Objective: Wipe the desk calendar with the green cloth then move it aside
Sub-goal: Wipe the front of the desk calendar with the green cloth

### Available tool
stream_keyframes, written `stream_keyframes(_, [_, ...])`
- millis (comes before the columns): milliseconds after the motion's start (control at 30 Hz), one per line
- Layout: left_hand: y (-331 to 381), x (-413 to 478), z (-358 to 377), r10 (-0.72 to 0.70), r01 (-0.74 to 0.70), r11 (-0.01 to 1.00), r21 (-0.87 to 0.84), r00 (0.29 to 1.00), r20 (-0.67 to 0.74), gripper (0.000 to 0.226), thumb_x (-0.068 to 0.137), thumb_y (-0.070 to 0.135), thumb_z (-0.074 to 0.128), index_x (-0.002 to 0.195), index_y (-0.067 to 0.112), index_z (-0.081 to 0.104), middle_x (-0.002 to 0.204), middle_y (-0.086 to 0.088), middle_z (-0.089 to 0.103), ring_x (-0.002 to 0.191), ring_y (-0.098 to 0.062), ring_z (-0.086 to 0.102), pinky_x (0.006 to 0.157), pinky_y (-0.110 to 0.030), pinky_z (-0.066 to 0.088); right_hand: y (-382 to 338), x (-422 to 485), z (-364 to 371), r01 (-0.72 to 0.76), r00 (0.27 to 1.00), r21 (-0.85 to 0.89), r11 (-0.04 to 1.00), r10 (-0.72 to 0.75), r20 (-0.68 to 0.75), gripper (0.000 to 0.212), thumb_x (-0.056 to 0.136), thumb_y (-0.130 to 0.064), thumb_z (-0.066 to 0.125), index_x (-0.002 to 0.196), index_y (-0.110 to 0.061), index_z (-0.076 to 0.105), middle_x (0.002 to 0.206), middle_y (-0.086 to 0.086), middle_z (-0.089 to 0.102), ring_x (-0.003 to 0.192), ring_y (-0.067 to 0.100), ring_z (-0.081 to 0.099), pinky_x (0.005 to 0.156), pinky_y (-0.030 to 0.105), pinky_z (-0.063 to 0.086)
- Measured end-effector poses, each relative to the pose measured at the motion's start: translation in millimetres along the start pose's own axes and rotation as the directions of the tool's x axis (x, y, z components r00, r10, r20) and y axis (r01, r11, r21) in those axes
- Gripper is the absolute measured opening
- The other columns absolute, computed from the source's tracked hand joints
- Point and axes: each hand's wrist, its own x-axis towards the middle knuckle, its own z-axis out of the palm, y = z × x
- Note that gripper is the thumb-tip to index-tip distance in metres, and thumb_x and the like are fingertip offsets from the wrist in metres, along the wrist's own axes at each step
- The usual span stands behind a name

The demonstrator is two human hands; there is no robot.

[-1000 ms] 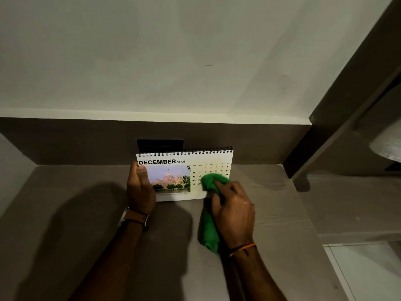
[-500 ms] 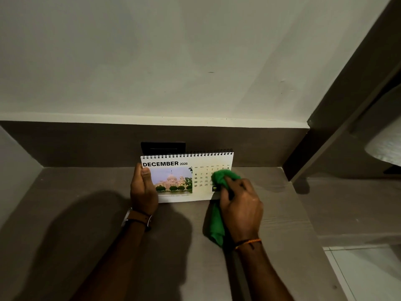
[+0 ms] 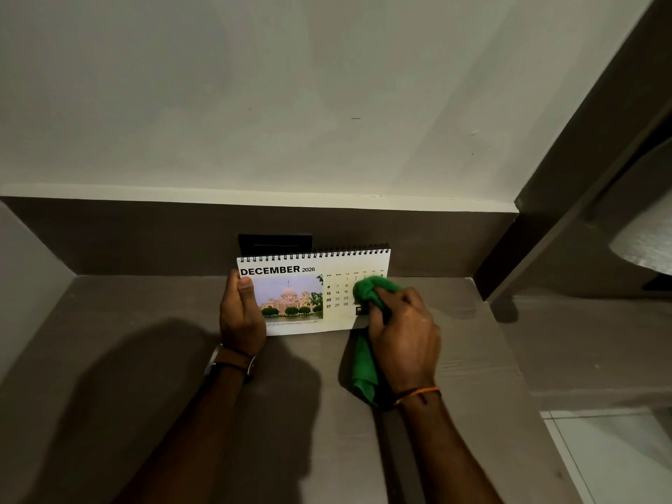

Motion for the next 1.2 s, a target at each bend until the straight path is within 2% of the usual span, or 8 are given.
stream_keyframes(200, [-2, 1, 1, 0.021, -0.021, 1.0, 0.013, 1.0, -0.002, 0.031, 0.103, 0.025, 0.029, 0.118, 0.012, 0.053, 0.081, 0.006, 0.059, 0.077, 0.011, 0.055, 0.066, -0.003, 0.038, -33, -10, 11, 0.175, 0.979, 0.038, 0.984, -0.178, 0.1, 0.028, 0.091, -0.035, 0.06, 0.116, -0.03, 0.071, 0.106, -0.003, 0.062, 0.079, 0.023, 0.068, 0.068, 0.039, 0.061])
stream_keyframes(333, [-5, 0, 0, 0.011, -0.011, 1.0, 0.003, 1.0, 0.01, 0.033, 0.103, 0.029, 0.029, 0.119, 0.017, 0.055, 0.09, -0.009, 0.065, 0.082, -0.01, 0.06, 0.07, -0.014, 0.044, -16, -18, 8, 0.143, 0.972, -0.015, 0.99, -0.137, 0.191, 0.028, 0.093, -0.038, 0.056, 0.118, -0.033, 0.069, 0.109, -0.004, 0.06, 0.081, 0.025, 0.068, 0.073, 0.042, 0.061])
stream_keyframes(533, [1, 1, -2, 0.042, -0.042, 0.999, 0.014, 0.999, -0.01, 0.023, 0.103, 0.029, 0.029, 0.111, 0.029, 0.051, 0.088, 0.016, 0.063, 0.081, 0.016, 0.055, 0.064, 0.0, 0.037, -21, 3, 0, 0.052, 0.998, 0.036, 0.998, -0.053, 0.022, 0.028, 0.09, -0.033, 0.062, 0.117, -0.031, 0.072, 0.108, -0.003, 0.063, 0.078, 0.026, 0.068, 0.069, 0.039, 0.059])
stream_keyframes(667, [3, 0, 1, 0.045, -0.044, 0.998, 0.037, 0.999, -0.021, 0.034, 0.103, 0.008, 0.033, 0.107, 0.035, 0.053, 0.1, 0.05, 0.053, 0.09, 0.028, 0.047, 0.073, 0.006, 0.032, -32, -15, 13, 0.197, 0.967, 0.033, 0.98, -0.199, 0.159, 0.028, 0.092, -0.036, 0.055, 0.116, -0.03, 0.069, 0.105, -0.004, 0.06, 0.078, 0.023, 0.067, 0.069, 0.04, 0.06])
stream_keyframes(800, [6, 3, -3, 0.07, -0.07, 0.996, 0.047, 0.998, -0.001, 0.038, 0.104, 0.023, 0.029, 0.109, 0.056, 0.047, 0.098, 0.042, 0.058, 0.084, 0.011, 0.057, 0.067, 0.0, 0.037, -7, -17, 6, 0.101, 0.977, -0.015, 0.995, -0.096, 0.192, 0.03, 0.092, -0.039, 0.055, 0.117, -0.033, 0.069, 0.109, -0.004, 0.059, 0.081, 0.026, 0.068, 0.074, 0.044, 0.06])
stream_keyframes(967, [2, 1, -2, 0.037, -0.037, 0.998, 0.04, 0.999, 0.01, 0.026, 0.104, 0.027, 0.029, 0.102, 0.044, 0.048, 0.093, 0.035, 0.061, 0.078, 0.012, 0.056, 0.063, -0.005, 0.04, -13, 7, -2, 0.041, 0.999, 0.026, 0.999, -0.041, 0.024, 0.029, 0.088, -0.033, 0.063, 0.116, -0.031, 0.072, 0.108, -0.002, 0.063, 0.077, 0.029, 0.068, 0.067, 0.04, 0.059])
stream_keyframes(1100, [-3, 1, -1, 0.04, -0.041, 0.999, 0.024, 0.999, 0.011, 0.019, 0.104, 0.026, 0.029, 0.1, 0.028, 0.048, 0.075, 0.015, 0.055, 0.067, 0.003, 0.054, 0.055, -0.015, 0.039, -33, -10, 10, 0.202, 0.948, 0.011, 0.979, -0.198, 0.249, 0.031, 0.092, -0.036, 0.054, 0.119, -0.033, 0.067, 0.109, -0.004, 0.058, 0.082, 0.026, 0.066, 0.072, 0.043, 0.06])
stream_keyframes(1200, [-2, 1, -1, 0.045, -0.046, 0.999, 0.02, 0.998, 0.036, 0.02, 0.103, 0.024, 0.029, 0.099, 0.032, 0.048, 0.077, 0.01, 0.054, 0.067, 0.003, 0.052, 0.057, -0.019, 0.041, -22, -29, 7, 0.191, 0.892, -0.083, 0.978, -0.138, 0.43, 0.032, 0.093, -0.036, 0.053, 0.123, -0.038, 0.063, 0.115, -0.003, 0.057, 0.096, 0.029, 0.066, 0.084, 0.044, 0.057])
